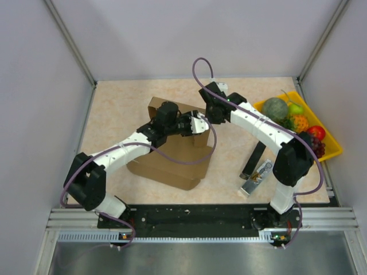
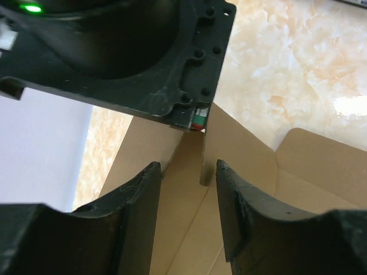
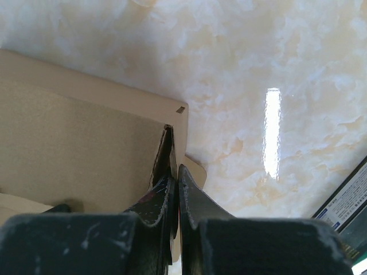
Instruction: Fold the paper box
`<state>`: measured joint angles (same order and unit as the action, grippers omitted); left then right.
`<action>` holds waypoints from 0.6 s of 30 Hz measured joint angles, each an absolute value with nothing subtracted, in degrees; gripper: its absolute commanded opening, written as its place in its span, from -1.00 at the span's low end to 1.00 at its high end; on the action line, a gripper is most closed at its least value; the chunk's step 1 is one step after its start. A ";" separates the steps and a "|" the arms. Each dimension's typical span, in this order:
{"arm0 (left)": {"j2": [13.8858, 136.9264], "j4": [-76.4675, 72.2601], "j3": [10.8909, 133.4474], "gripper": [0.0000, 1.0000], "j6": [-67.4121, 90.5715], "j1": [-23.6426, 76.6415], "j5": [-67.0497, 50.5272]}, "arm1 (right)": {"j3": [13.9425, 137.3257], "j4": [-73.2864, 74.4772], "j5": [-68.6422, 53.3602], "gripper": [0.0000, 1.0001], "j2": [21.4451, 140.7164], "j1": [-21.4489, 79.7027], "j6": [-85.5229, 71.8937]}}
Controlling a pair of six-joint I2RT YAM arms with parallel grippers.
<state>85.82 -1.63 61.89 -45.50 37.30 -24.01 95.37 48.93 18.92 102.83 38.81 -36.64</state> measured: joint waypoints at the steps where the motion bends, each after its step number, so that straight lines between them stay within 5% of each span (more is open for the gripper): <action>1: 86.00 -2.17 61.34 -0.08 -45.65 37.47 -23.49 | 95.37 48.93 18.92 -1.00 102.83 38.81 -36.77; 5: 86.76 -4.84 60.12 -0.20 -46.68 38.00 -21.65 | 95.37 48.93 18.87 -0.90 102.83 38.76 -37.19; 9: 86.80 -6.46 59.66 -0.33 -47.44 38.02 -20.45 | 95.37 48.53 17.80 -0.47 102.80 38.33 -36.84; 18: 87.53 -8.36 59.31 -0.38 -48.69 38.00 -18.09 | 93.71 47.35 13.13 0.14 98.37 36.93 -30.85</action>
<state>87.53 -8.36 59.31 -48.69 38.00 -18.09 93.71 47.35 13.13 98.37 36.93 -30.85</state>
